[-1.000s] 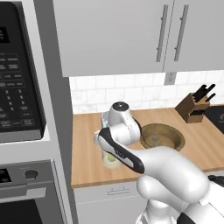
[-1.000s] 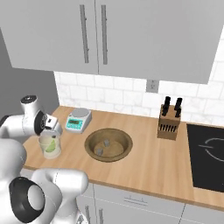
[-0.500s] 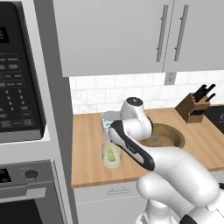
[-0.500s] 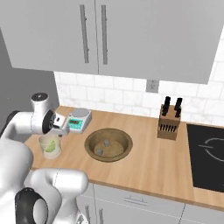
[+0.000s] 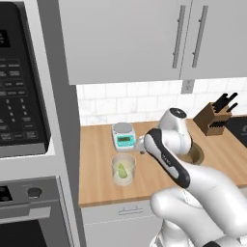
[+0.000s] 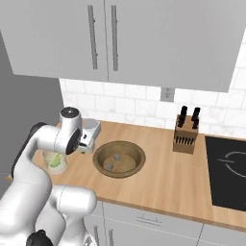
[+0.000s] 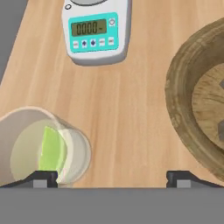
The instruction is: Grab a lemon wedge from the fridge and one ice cube from the ice bowl, and put them in the glass of lemonade.
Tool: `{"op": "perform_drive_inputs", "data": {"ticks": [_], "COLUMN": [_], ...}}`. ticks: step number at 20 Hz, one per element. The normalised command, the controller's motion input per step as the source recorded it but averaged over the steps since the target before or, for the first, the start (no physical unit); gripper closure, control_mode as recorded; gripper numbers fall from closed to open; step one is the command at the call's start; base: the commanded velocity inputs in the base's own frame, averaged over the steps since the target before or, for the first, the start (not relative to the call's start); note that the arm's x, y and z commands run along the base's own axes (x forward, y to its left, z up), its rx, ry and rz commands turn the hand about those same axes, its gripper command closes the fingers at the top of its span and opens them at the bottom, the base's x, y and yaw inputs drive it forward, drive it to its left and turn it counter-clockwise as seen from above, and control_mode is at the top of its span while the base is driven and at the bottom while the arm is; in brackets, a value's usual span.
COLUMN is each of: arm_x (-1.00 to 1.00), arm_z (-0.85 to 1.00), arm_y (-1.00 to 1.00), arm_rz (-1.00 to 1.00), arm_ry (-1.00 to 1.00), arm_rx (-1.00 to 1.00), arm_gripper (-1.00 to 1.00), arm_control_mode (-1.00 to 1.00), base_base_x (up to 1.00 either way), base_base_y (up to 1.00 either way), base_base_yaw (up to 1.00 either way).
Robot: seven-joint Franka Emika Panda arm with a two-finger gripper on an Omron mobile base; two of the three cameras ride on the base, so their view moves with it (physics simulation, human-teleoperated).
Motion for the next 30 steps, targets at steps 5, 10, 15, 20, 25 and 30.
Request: {"op": "perform_drive_inputs", "data": {"ticks": [5,10,15,20,25,30], "arm_x": [0.0,0.01,0.18,0.36,0.0,0.05], "arm_z": [0.04,0.57,-0.09,-0.48,-0.46,-0.46], "arm_y": [-0.69,-0.25,-0.01,-0.36,-0.59,-0.22], "arm_rz": [-0.01,-0.04,-0.05,0.03,0.02,0.05], "arm_ry": [0.04,0.39,0.35,-0.02,0.0,0.04], "arm_rx": [-0.01,-0.3,-0.14,0.05,0.05,0.01], "arm_gripper": [-1.0,-1.0,-1.0,-1.0,-1.0,-1.0], "arm_control_mode": [-1.0,-1.0,-1.0,-1.0,-1.0,-1.0], "base_base_x": [0.0,0.0,0.0,0.0,0.0,0.0], "base_base_y": [0.0,0.0,0.0,0.0,0.0,0.0], "base_base_yaw": [0.0,0.0,0.0,0.0,0.0,0.0]}}
